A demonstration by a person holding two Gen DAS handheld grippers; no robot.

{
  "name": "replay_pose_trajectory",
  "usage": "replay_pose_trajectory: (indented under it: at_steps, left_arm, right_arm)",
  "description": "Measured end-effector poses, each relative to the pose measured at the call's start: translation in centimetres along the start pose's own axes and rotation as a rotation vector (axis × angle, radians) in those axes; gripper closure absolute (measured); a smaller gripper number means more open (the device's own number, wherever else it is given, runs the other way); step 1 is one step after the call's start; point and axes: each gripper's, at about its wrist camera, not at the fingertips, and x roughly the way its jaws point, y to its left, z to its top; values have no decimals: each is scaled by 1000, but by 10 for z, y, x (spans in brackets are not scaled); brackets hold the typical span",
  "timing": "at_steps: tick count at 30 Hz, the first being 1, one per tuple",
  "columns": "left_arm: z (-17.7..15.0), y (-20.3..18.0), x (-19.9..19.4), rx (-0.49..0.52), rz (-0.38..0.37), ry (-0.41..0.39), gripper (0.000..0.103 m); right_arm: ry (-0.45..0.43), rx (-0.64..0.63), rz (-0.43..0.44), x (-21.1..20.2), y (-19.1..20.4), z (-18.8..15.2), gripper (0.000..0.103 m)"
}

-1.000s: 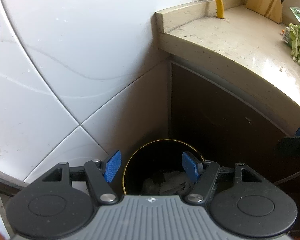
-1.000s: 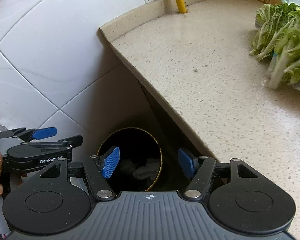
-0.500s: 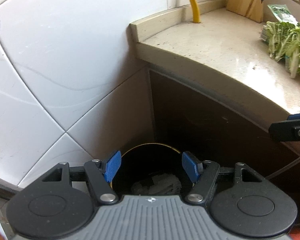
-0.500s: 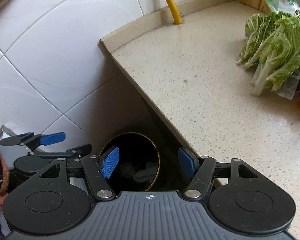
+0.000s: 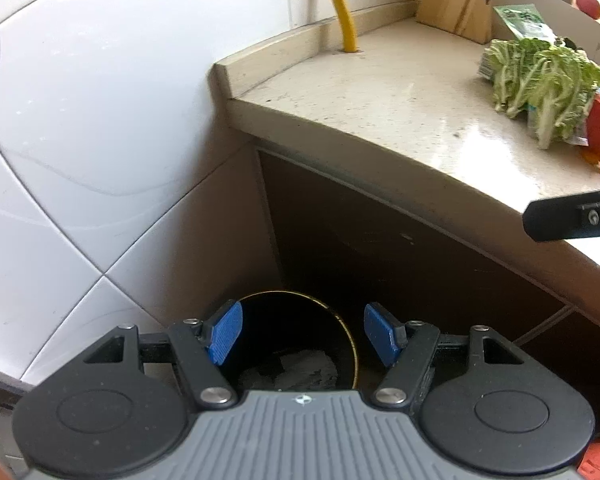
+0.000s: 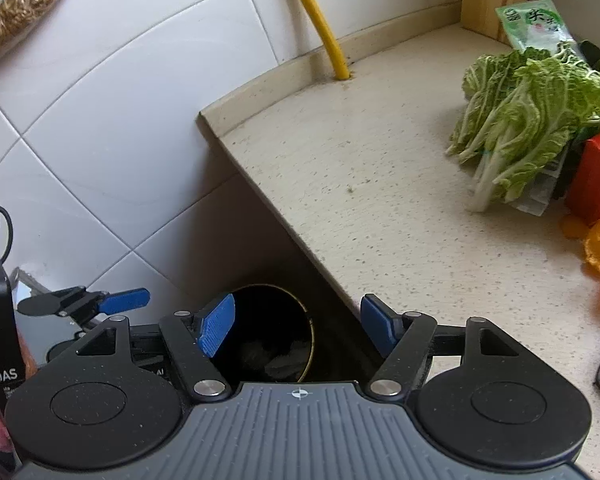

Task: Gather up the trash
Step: 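Move both open tools up from the bin back toward the vegetable pile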

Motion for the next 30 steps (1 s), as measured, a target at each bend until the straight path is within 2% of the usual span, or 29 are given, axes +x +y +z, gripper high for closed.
replay_pose_trajectory:
  at_steps: [17, 30]
  left_arm:
    - [11, -21, -24, 31, -72, -62, 37]
    - [29, -57, -31, 48, -143, -94, 37]
  right_arm:
    - [-69, 35, -7, -34, -16, 0, 24]
    - [-167, 121, -96, -72, -70, 8, 24]
